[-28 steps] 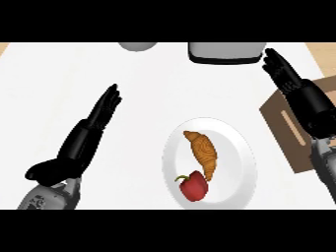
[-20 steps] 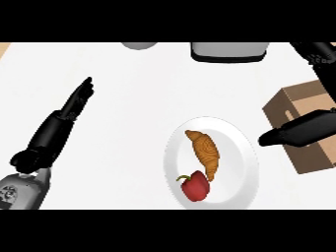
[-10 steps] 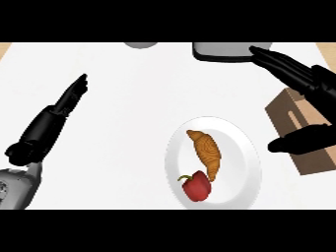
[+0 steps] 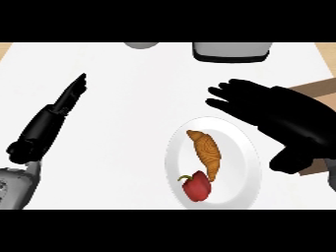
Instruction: Pick the croissant from the plate and place it in the cardboard box
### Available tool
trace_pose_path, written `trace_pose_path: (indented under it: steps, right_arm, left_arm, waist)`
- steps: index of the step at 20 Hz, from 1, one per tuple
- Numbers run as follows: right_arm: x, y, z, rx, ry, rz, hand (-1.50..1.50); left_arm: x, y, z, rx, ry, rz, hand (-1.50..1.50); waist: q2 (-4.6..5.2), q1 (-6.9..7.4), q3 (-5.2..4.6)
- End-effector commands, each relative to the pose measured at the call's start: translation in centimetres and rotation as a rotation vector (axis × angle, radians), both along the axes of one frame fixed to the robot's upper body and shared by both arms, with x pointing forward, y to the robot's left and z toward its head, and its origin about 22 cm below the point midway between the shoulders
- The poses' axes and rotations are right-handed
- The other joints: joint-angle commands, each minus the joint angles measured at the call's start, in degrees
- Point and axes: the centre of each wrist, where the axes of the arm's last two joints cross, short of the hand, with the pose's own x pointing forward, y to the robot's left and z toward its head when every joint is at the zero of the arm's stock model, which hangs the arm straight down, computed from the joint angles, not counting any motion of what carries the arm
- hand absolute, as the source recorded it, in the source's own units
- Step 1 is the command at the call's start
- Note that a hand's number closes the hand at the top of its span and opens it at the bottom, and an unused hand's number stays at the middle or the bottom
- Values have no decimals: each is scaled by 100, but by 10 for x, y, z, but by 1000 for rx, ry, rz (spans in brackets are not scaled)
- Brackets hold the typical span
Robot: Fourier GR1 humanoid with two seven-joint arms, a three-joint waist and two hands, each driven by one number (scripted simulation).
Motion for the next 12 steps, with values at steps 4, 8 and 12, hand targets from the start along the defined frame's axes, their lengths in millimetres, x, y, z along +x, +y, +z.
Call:
trace_pose_path:
  steps: [4, 8, 12]
  right_arm:
    - [-38, 58, 4, -288, -23, -18, -150]
    - [-56, 101, -11, -362, -37, -52, -150]
    - [-68, 120, -31, -433, 5, -94, -150]
  left_arm:
    - [-4, -2, -10, 19, -5, 16, 0]
    - [4, 5, -4, -2, -4, 7, 0]
    - [-5, 14, -2, 7, -2, -1, 0]
  waist:
    - [-13, -40, 1]
    - [-4, -47, 4]
    - [0, -17, 8]
